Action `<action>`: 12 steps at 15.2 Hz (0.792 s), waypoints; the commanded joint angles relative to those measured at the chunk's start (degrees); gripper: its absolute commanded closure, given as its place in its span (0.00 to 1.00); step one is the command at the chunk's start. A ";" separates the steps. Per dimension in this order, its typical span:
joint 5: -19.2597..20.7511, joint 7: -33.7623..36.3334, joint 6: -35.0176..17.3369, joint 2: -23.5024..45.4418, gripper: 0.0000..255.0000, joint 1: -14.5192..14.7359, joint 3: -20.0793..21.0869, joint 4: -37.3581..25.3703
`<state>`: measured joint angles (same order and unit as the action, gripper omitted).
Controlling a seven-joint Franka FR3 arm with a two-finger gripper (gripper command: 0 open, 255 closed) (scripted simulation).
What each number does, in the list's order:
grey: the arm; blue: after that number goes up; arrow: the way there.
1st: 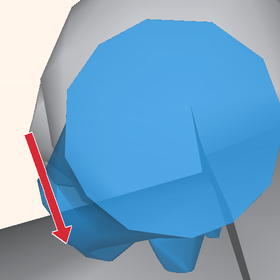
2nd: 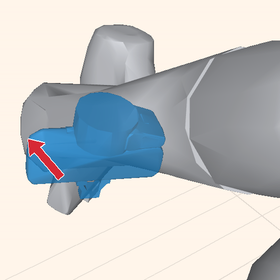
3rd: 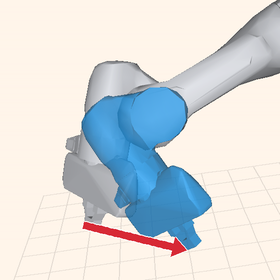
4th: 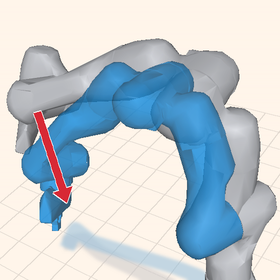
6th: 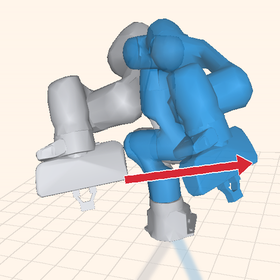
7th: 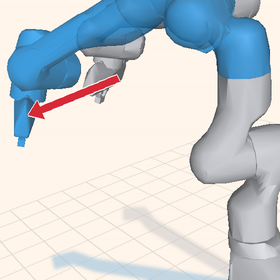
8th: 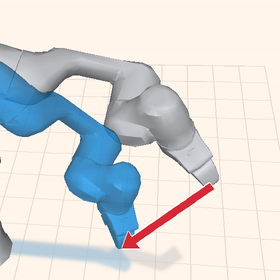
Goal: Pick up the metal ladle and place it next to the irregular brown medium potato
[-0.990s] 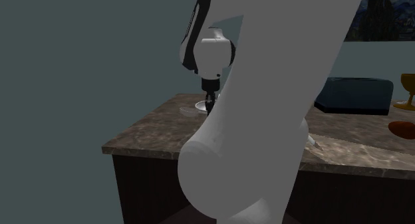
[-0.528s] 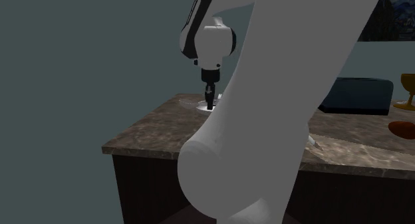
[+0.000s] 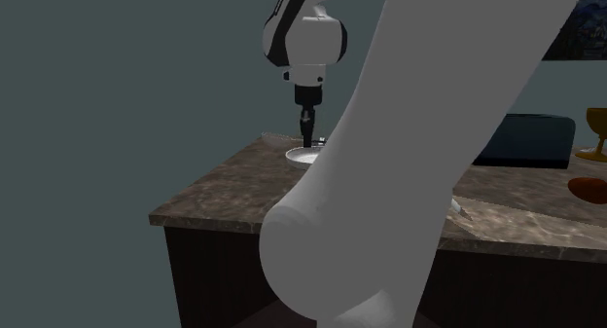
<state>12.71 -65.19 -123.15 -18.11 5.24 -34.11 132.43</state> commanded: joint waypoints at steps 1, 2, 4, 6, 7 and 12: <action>-0.04 -0.02 1.94 -0.44 1.00 0.03 0.30 -1.51; -0.03 0.00 2.22 -0.53 1.00 0.03 0.36 -1.71; 1.74 -1.28 2.65 -3.45 1.00 -1.65 -0.41 0.36; 3.45 -2.74 3.19 -6.22 1.00 -3.39 -1.27 2.16; 4.28 -3.53 3.50 -7.55 1.00 -4.29 -1.72 2.97; 8.19 -8.13 5.33 -13.47 1.00 -8.88 -4.36 5.98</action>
<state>20.12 -72.13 -118.45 -30.41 -2.69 -37.86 138.10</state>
